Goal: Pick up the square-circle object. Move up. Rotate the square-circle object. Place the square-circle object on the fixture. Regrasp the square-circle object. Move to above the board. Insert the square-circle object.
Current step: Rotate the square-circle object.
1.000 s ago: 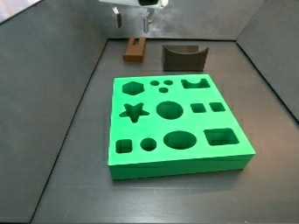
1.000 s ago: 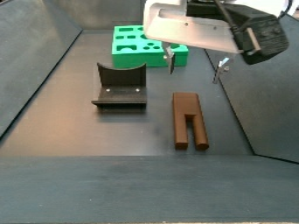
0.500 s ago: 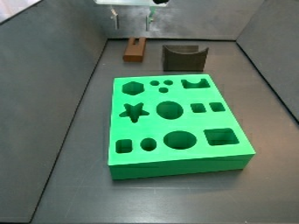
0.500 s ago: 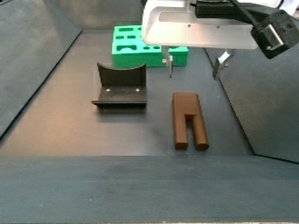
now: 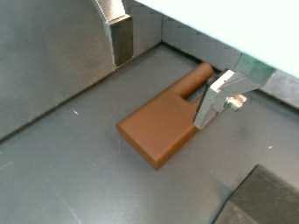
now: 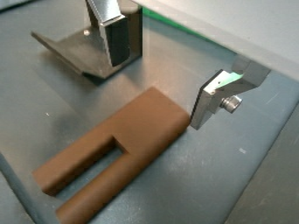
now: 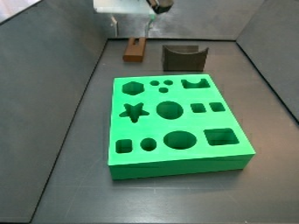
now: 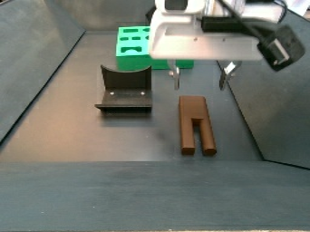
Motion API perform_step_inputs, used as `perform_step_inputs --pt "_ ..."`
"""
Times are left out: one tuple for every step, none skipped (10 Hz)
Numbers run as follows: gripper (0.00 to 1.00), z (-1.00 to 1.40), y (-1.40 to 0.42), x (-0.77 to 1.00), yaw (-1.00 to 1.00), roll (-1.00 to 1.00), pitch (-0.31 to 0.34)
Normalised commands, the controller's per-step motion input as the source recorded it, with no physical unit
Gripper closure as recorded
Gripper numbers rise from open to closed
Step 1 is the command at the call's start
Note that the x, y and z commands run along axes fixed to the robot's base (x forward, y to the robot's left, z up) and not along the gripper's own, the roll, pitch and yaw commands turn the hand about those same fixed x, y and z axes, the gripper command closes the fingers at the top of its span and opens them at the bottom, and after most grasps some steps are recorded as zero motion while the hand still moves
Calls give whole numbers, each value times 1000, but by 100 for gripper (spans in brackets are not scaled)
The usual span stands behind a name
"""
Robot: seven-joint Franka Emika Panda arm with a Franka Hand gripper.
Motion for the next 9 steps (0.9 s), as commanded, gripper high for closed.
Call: perform_step_inputs --pt "0 -1000 5 34 -9 -63 -45" --pt "0 -1000 7 42 -5 -75 -49" --pt "0 -973 10 53 1 -100 -48" --pt "0 -864 10 55 4 -116 -53" --pt "0 -734 14 47 4 -130 -65" --pt "0 -612 20 39 4 -141 -75" --pt "0 -525 22 38 -2 -148 -84" --pt "0 -440 22 34 -8 -155 -86" --pt "0 -331 23 35 -8 -168 -90"
